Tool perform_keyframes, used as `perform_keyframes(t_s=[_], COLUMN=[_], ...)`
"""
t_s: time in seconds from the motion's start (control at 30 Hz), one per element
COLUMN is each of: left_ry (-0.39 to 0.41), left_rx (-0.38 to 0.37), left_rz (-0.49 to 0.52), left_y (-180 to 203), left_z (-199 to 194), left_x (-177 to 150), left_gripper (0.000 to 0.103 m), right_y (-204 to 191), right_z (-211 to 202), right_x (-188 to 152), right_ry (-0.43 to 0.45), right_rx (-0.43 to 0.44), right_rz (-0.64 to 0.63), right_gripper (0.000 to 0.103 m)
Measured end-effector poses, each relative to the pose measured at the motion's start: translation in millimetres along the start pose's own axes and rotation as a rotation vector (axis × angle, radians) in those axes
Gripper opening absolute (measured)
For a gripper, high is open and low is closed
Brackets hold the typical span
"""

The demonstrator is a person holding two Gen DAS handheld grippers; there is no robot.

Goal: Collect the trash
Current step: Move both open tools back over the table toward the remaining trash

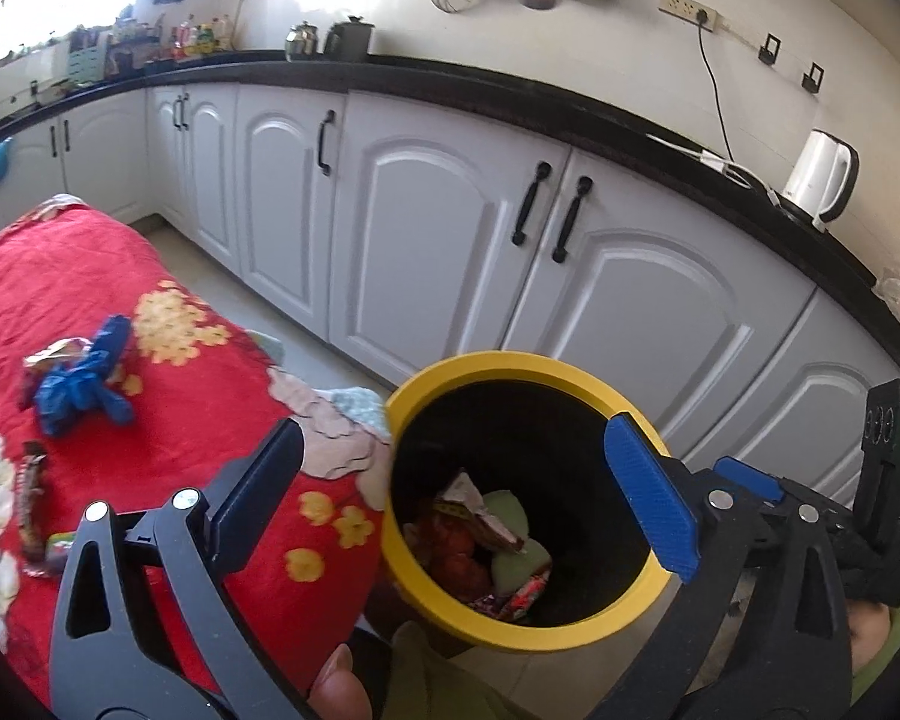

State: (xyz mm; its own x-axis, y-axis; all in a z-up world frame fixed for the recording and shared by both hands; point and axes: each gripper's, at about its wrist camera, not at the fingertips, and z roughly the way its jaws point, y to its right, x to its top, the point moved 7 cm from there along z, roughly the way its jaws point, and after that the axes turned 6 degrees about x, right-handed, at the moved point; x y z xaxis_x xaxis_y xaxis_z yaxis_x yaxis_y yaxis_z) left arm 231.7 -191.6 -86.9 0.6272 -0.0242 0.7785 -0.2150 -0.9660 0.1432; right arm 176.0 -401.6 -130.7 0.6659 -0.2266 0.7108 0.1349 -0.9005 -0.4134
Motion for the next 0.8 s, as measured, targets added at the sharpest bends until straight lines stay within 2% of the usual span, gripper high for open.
perform_keyframes(t_s=[0.8], left_ry=[0.137], left_rx=[0.112], left_rz=[-0.059], left_y=[-61], left_z=[-62], left_x=[15], left_gripper=[0.092], right_y=[-72], right_z=[-8], right_x=[13], right_ry=[0.033], right_rx=[0.074], right_rz=[-0.115], right_gripper=[0.081])
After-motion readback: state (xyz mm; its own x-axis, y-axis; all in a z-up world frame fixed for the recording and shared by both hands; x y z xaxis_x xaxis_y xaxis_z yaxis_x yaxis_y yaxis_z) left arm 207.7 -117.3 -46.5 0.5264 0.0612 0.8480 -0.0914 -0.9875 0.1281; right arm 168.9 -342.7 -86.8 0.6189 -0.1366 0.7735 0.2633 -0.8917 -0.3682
